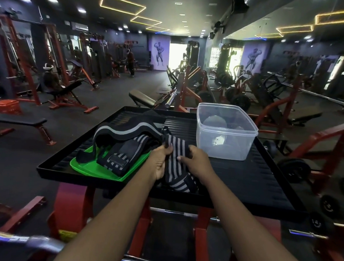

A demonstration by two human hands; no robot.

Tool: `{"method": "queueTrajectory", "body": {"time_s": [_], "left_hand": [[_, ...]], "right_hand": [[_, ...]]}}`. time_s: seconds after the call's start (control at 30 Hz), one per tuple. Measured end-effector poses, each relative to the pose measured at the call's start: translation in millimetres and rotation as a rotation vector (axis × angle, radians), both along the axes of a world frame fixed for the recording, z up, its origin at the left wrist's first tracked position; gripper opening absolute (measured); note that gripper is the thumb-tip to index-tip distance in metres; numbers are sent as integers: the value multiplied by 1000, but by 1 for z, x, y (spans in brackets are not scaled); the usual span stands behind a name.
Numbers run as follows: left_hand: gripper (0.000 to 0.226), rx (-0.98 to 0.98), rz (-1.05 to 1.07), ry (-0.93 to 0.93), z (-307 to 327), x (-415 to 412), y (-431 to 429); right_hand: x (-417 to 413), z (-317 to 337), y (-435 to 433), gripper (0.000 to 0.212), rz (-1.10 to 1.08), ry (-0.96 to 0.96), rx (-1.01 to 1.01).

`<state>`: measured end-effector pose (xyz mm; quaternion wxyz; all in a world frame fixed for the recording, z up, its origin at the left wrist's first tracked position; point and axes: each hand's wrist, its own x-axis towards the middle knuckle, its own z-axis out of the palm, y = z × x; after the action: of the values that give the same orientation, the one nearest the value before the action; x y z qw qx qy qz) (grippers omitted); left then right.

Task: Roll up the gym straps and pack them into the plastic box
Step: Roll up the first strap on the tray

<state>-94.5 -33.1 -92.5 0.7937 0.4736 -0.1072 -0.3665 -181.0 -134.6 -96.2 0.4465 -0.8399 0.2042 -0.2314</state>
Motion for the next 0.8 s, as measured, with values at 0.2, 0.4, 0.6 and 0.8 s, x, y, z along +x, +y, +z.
{"method": "queueTrajectory", "body": {"time_s": [0.2, 0.4, 0.6, 0.8], "left_hand": [[27, 346, 14, -261, -6, 7, -3], [40, 390, -226, -416, -7, 10, -1], [42, 355, -362, -378, -1, 19, 2], [25, 358, -73, -439, 1, 26, -13]], "right_hand": [[-6, -7, 3, 99, 185, 38, 267], [12, 2, -10, 59, -46, -182, 530], [29, 7, -28, 67, -56, -149, 297], [29, 1, -35, 76, 75, -244, 235]]}}
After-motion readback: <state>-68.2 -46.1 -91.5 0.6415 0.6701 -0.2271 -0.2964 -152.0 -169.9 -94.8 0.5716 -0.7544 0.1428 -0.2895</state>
